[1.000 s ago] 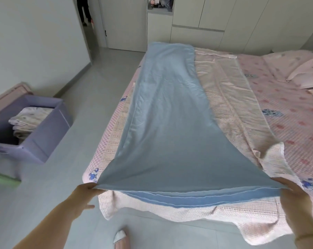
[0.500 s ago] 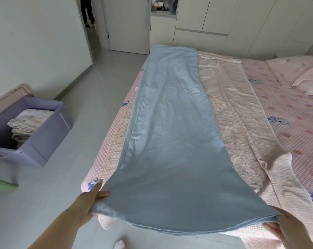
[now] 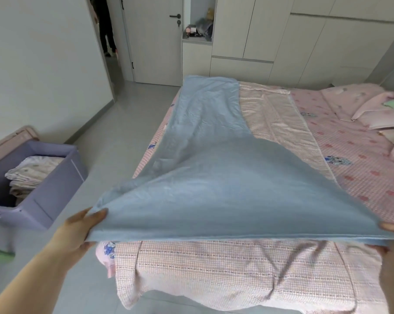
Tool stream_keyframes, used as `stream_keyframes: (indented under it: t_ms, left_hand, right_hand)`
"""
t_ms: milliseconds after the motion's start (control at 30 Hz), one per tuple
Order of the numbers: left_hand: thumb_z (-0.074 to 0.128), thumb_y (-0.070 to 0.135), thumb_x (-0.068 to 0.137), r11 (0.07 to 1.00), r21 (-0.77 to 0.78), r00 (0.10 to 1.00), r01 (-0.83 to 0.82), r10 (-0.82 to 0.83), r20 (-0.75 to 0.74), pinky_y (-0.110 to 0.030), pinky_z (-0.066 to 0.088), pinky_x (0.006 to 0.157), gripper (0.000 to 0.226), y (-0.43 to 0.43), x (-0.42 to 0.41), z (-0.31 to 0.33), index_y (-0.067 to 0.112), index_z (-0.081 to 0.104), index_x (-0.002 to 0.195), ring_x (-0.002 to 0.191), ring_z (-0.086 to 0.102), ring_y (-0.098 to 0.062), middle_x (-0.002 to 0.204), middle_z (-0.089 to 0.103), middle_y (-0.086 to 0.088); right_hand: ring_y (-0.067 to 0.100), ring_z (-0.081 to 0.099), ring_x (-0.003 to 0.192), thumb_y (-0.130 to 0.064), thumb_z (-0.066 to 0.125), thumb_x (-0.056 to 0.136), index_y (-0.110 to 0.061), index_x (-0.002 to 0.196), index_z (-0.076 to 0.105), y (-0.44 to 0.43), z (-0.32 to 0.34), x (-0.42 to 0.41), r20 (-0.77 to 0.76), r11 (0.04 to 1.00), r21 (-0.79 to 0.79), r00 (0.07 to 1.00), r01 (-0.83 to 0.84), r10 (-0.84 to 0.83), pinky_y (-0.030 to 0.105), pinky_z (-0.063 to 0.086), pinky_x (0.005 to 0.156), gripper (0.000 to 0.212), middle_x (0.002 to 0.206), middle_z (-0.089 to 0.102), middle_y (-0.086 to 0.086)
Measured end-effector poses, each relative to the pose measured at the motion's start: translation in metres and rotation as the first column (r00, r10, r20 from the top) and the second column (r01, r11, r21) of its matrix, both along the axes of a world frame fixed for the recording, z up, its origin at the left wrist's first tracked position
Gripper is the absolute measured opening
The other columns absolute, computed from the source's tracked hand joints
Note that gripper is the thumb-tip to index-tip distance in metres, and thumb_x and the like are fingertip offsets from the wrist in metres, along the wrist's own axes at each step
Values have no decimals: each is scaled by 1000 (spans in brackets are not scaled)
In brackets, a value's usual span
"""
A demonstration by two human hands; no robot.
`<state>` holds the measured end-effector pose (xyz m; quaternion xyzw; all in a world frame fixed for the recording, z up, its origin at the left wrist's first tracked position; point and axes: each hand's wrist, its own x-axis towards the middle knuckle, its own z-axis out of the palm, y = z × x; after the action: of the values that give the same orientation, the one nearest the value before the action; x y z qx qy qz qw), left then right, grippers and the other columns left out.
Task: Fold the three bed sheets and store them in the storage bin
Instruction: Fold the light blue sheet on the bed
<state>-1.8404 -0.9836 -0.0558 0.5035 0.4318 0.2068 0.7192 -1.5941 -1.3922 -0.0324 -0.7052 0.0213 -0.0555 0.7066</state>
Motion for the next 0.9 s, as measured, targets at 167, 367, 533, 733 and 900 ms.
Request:
stream_keyframes:
  t_ms: [167,367,533,733,900]
  left_hand:
    - [60,15,86,997,-65,972,-36,20,-235,-26,48,52,30,-18,-28,-51,-13,57,99,62,57,-26,84,59,-19]
    - [60,17,87,997,-30,932,-68,52,-359,-28,38,60,23,-34,-21,-70,3,59,106,75,48,-25,91,56,-14]
    - [57,8,89,999,-17,919,-34,25,-394,-33,44,62,24,-27,-10,-76,-6,56,108,74,54,-30,99,57,-22]
    - [54,7,90,994,-80,903,-70,29,-430,-37,43,69,27,-4,22,-98,-10,54,112,81,53,-33,93,59,-20]
    - [57,6,88,999,31,865,-40,50,-500,-32,42,63,28,45,75,-126,-4,54,114,76,52,-30,92,57,-18]
  right_hand:
    - [-2,54,37,17,31,85,-44,53,68,-37,-51,-13,-158,992,-123,987,-11,-9,5,38,35,78,44,59,-19]
    - [2,51,30,13,33,84,-40,46,66,-55,-86,-17,-333,984,-178,940,7,-67,7,41,34,73,36,57,-10]
    - [-4,56,40,11,35,84,-38,47,67,-43,-90,1,-397,979,-205,915,-13,-71,6,45,40,70,43,59,-19]
    - [-2,58,40,10,33,86,-34,45,68,-11,-102,36,-478,984,-175,875,-16,-71,9,48,40,70,41,59,-15]
    - [-2,56,36,7,27,91,-25,44,68,34,-119,89,-534,981,-187,844,-55,-55,9,44,36,71,36,56,-14]
